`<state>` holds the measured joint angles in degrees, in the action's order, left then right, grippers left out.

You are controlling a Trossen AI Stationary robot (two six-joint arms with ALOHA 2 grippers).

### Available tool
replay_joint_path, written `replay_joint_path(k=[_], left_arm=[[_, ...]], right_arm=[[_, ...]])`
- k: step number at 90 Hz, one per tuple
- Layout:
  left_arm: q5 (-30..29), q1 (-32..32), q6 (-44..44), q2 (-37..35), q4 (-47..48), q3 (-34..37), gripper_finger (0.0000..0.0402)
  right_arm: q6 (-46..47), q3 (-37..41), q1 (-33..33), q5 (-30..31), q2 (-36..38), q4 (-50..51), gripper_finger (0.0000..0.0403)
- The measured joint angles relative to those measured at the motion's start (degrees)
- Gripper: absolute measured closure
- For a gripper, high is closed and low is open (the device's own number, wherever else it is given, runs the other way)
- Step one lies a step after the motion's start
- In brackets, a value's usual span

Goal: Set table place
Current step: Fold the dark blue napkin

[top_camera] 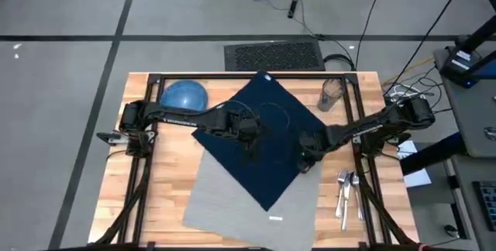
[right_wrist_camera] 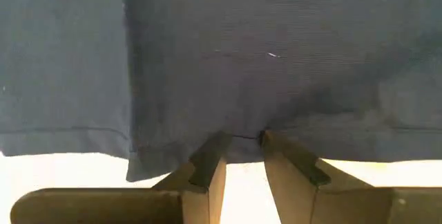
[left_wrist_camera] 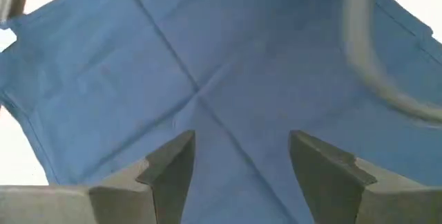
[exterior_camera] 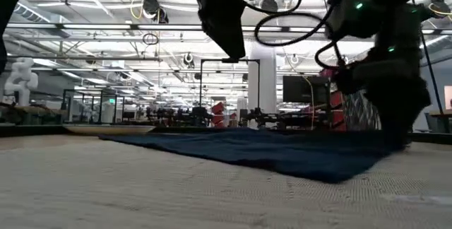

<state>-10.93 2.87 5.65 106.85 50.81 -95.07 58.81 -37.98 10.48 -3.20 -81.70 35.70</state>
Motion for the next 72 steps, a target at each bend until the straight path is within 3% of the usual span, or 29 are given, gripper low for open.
replay_joint_path(k=[23,35,72], left_arm=[[5.2,0.0,1.2,0.0,-1.4,4.5,0.0183],[10.7,0.4,3.0,0.1,-7.3,9.5,0.0183],[12.9,5.6,16.7,0.1,-26.2,24.1,0.0183]], right_arm=[[13.0,0.0,8.4,3.7,5.2,-6.6,0.0321],[16.7,0.0,10.9,7.3,7.9,-9.4,0.0321],[16.8,0.0,12.1,12.4,9.0,-11.6,0.0321]])
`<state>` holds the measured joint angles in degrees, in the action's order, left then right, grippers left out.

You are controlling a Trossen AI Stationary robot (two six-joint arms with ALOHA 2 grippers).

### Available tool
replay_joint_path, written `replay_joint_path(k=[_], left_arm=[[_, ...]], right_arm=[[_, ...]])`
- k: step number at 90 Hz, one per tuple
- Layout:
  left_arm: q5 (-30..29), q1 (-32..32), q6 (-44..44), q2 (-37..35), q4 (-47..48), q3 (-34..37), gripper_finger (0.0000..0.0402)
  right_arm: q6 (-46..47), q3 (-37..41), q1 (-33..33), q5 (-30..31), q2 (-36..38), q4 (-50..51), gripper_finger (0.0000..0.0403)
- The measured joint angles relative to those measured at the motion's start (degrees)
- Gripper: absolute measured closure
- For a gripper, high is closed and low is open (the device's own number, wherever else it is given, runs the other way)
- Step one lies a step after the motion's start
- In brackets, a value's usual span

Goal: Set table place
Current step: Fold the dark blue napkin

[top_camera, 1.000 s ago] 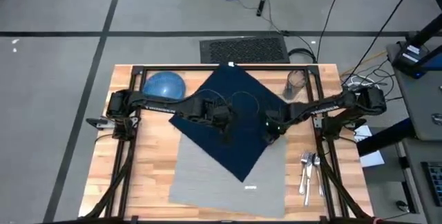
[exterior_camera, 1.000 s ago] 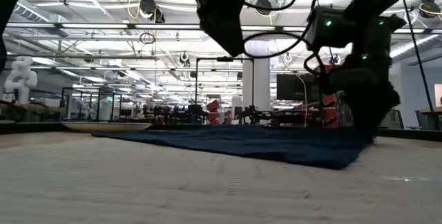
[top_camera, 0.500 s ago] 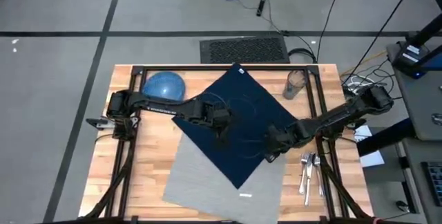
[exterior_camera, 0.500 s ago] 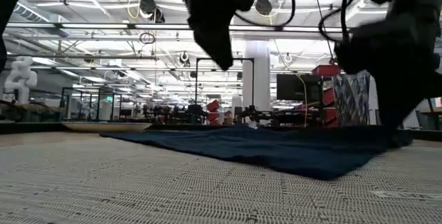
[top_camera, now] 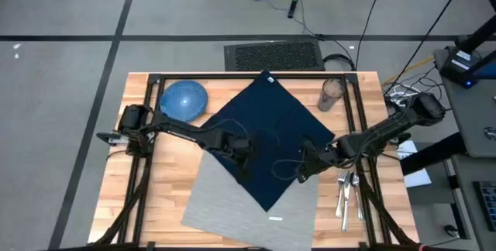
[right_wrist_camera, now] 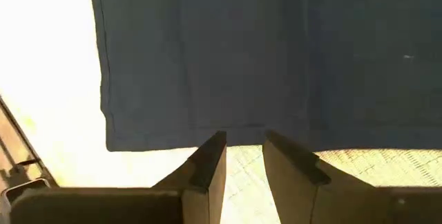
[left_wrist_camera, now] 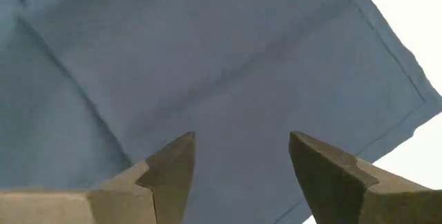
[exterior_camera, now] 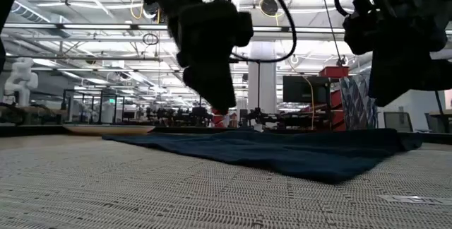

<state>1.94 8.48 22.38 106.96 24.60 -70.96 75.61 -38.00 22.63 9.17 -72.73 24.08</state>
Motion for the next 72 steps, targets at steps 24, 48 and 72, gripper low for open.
replay_joint_path(k=[24,48,72], left_arm=[[-2.8,2.1,10.0,0.0,-7.4,5.5,0.0183],[-3.8,2.5,10.8,0.8,-7.7,5.7,0.0183],[-4.3,2.9,13.2,3.4,-8.0,5.6,0.0183]], right_arm=[[-1.6,0.0,1.6,-0.4,0.0,0.3,0.0321],[1.8,0.9,9.5,-0.4,-3.2,0.9,0.0321],[6.4,1.0,14.4,-2.0,-8.0,0.8,0.0321]])
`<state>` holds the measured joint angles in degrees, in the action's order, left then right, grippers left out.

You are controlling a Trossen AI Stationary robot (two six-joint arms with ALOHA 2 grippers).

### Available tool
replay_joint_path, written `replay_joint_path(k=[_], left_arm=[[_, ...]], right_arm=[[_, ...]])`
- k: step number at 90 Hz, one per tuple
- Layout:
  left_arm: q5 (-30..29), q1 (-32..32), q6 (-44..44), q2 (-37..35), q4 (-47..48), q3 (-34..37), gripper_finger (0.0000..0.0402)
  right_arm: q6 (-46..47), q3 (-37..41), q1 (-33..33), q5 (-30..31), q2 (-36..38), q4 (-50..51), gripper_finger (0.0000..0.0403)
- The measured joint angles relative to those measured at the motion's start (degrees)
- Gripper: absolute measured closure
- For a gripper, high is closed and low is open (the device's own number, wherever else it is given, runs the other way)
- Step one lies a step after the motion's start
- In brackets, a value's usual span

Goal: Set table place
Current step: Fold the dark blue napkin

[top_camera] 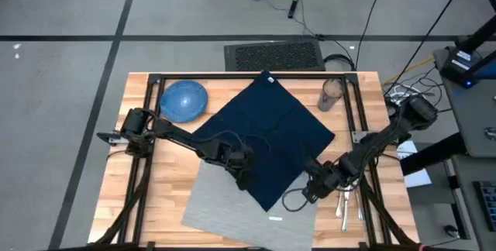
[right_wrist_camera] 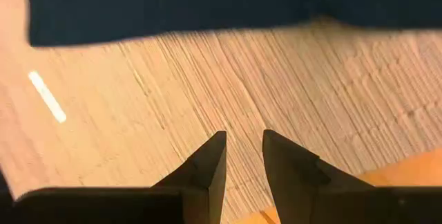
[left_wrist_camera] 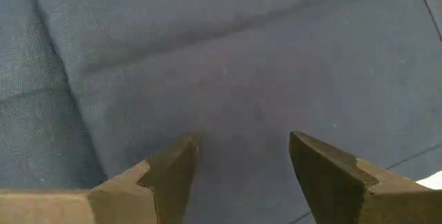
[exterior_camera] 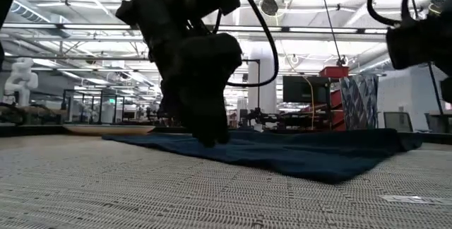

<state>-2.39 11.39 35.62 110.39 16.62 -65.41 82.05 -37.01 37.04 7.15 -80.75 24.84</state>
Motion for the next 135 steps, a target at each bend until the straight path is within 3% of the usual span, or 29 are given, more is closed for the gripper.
replay_joint_path(k=[53,97,115,135], left_arm=[[14.2,5.3,1.1,0.2,9.5,-0.2,0.0183],[18.9,9.7,5.1,-4.4,39.1,0.4,0.0183],[11.7,11.7,12.1,-11.3,54.2,0.5,0.0183],[-1.6,12.5,28.8,-21.4,55.0,0.3,0.0183]], right_arm=[[-0.6,-0.2,1.3,-2.1,-5.0,1.2,0.0321],[-0.6,-0.1,1.3,-2.8,-5.1,1.6,0.0321],[-0.4,0.0,1.3,-3.3,-5.1,2.0,0.0321],[0.0,0.1,1.3,-3.2,-4.7,1.5,0.0321]])
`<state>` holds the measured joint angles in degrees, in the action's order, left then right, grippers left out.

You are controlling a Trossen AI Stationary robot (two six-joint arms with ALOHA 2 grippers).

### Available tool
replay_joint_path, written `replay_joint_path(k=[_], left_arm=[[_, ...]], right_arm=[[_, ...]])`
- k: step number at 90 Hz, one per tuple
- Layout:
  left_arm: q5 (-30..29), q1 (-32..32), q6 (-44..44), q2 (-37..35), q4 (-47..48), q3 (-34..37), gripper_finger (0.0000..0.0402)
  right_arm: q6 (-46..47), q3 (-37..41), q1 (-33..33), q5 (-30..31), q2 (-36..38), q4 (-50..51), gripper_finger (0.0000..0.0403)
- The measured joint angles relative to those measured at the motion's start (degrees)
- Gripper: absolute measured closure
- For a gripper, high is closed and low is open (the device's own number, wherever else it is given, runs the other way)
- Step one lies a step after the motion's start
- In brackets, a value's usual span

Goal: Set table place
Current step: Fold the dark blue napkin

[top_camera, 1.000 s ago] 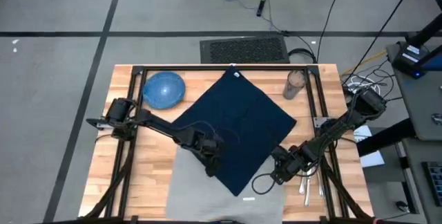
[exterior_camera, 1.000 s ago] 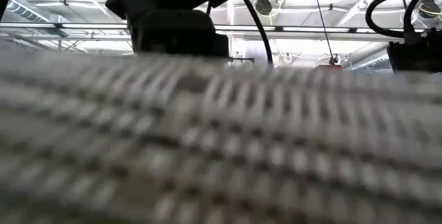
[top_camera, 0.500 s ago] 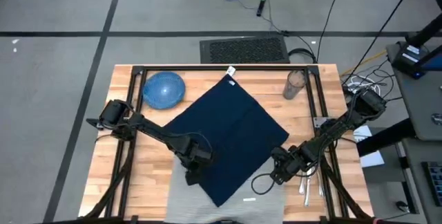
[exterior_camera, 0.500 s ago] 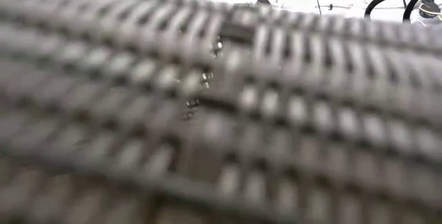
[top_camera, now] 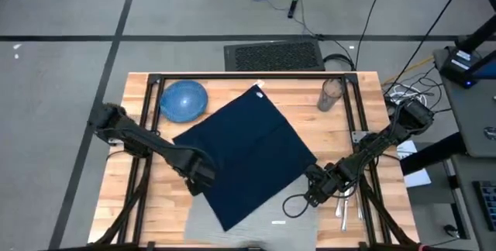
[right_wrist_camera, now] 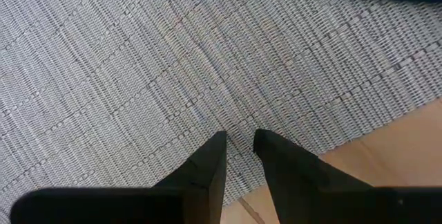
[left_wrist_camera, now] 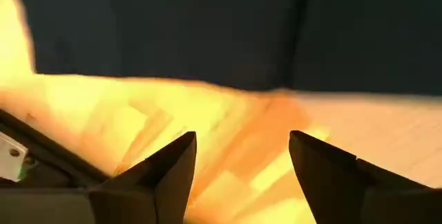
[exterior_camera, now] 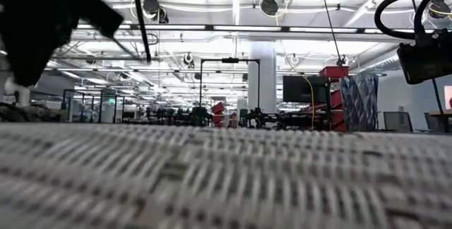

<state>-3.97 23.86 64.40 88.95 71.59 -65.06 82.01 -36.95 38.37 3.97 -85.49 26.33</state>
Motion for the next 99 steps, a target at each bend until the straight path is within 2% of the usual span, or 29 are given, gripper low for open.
replay_joint_path(k=[8,14,20,28,37,45,64,81,99], left_arm=[[-9.2,-0.9,6.0,-2.5,-1.2,0.0,0.0183],[-14.9,-2.5,7.1,-3.5,-3.8,0.0,0.0183],[-17.5,-5.2,4.5,-3.6,-8.1,-0.1,0.0183],[-17.5,-10.0,-3.9,-2.8,-16.2,-0.1,0.0183],[-15.3,-15.9,-14.6,-0.6,-24.1,-0.2,0.0183],[-12.9,-22.0,-22.0,1.8,-28.4,-0.2,0.0183],[-3.1,-35.4,-36.9,9.3,-38.6,-0.2,0.0183],[4.1,-44.7,-43.9,15.9,-46.3,-0.3,0.0183],[10.8,-51.4,-48.3,22.4,-46.6,-5.7,0.0183]], right_arm=[[0.0,0.0,0.0,0.1,0.0,-0.7,0.0321],[0.4,0.0,0.0,0.2,0.0,-1.1,0.0321],[1.5,0.0,0.0,0.3,0.0,-1.4,0.0321],[3.0,0.0,-0.1,0.4,0.0,-2.9,0.0321],[2.9,0.1,-1.1,1.3,0.6,-5.6,0.0321],[1.7,0.2,-3.3,4.4,2.1,-8.4,0.0321],[-3.6,0.1,-11.1,7.8,5.2,-11.3,0.0321],[-4.7,0.0,-16.1,8.0,5.4,-14.4,0.0321],[-2.8,0.0,-17.0,8.0,5.5,-14.3,0.0321]])
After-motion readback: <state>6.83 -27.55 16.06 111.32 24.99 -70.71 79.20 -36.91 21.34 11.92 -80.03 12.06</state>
